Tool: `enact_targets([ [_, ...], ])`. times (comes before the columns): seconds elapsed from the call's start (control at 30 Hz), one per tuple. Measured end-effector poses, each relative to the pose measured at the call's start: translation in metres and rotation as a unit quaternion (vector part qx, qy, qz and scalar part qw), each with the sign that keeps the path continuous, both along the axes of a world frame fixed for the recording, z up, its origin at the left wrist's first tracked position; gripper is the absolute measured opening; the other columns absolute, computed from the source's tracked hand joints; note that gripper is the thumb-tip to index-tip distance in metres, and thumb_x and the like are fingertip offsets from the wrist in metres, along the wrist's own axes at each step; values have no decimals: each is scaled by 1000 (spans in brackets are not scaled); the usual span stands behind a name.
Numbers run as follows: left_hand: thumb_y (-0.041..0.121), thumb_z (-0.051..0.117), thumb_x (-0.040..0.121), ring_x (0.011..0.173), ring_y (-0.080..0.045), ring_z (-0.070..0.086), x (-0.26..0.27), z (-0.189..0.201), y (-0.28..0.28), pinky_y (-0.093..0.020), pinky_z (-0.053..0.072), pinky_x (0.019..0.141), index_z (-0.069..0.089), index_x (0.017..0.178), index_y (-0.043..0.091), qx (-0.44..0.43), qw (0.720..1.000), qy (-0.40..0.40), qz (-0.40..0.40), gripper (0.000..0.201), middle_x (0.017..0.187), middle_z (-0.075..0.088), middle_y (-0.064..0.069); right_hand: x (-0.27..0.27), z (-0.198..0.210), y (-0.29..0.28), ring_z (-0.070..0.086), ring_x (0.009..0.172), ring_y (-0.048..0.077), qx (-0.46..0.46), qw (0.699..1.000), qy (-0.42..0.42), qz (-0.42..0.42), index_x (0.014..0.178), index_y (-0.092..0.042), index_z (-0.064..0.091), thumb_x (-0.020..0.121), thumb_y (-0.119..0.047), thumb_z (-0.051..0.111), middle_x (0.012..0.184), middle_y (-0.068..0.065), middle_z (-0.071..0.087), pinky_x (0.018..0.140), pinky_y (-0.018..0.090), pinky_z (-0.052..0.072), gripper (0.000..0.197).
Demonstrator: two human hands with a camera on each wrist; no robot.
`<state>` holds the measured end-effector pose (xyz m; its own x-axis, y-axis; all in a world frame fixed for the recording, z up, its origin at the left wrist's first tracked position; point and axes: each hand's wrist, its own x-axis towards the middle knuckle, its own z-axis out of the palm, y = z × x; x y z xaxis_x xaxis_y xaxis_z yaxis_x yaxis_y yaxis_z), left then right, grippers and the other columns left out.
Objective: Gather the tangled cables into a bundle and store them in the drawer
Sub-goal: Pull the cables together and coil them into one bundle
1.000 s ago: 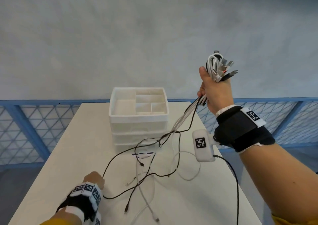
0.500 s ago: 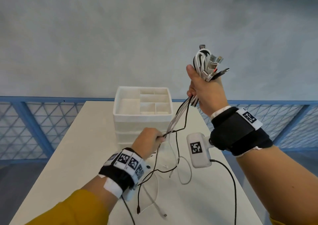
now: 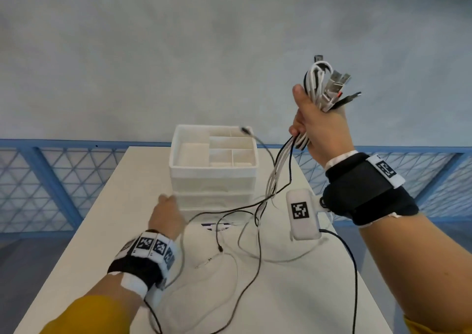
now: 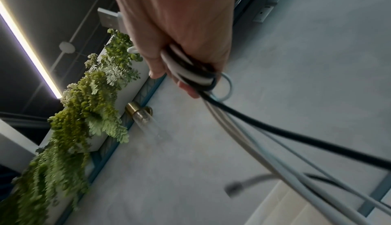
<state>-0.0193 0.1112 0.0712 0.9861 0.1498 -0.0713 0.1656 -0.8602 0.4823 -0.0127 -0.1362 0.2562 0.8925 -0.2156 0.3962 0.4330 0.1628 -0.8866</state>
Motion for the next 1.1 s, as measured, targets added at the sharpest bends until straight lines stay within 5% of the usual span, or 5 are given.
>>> enact_targets([
  [0.1,14,52,87,97,-20,53,-16,48,-48,-30,42,93,50,124,8,-93,972,-166,-137,37,123,48,-7,-1,-1,13,29,36,10,-4,1000,-2,17,67,-19,44,87,-18,63,40,-9,35,42,25,34,28],
  [0.2,44,58,83,91,-17,52,-19,58,-88,-29,43,85,53,119,11,-63,968,-82,-229,49,111,52,-2,-4,-1,24,29,36,10,-5,999,-4,32,65,-19,43,87,-17,63,39,-10,34,42,25,34,29],
  [0.37,25,55,88,75,-25,58,-7,32,-86,-24,36,64,71,88,3,-78,970,-104,-207,27,72,53,-5,-5,3,15,30,35,10,0,1000,-5,19,67,-17,43,87,-17,63,39,-9,35,41,25,35,28],
  [0.83,8,44,91,47,-10,53,-27,51,-57,-14,46,49,55,85,27,-385,833,-377,-125,23,67,58,1,5,-45,16,35,34,9,-48,991,120,-44,68,-21,48,84,-19,66,47,-4,41,46,27,35,24],
  [1.1,15,46,92,63,-16,55,-18,-42,26,-23,36,54,61,89,12,-73,972,-210,-70,16,71,64,-1,-1,-20,-5,36,34,9,-32,994,55,-90,65,-21,46,85,-22,65,34,-10,40,49,33,38,27],
])
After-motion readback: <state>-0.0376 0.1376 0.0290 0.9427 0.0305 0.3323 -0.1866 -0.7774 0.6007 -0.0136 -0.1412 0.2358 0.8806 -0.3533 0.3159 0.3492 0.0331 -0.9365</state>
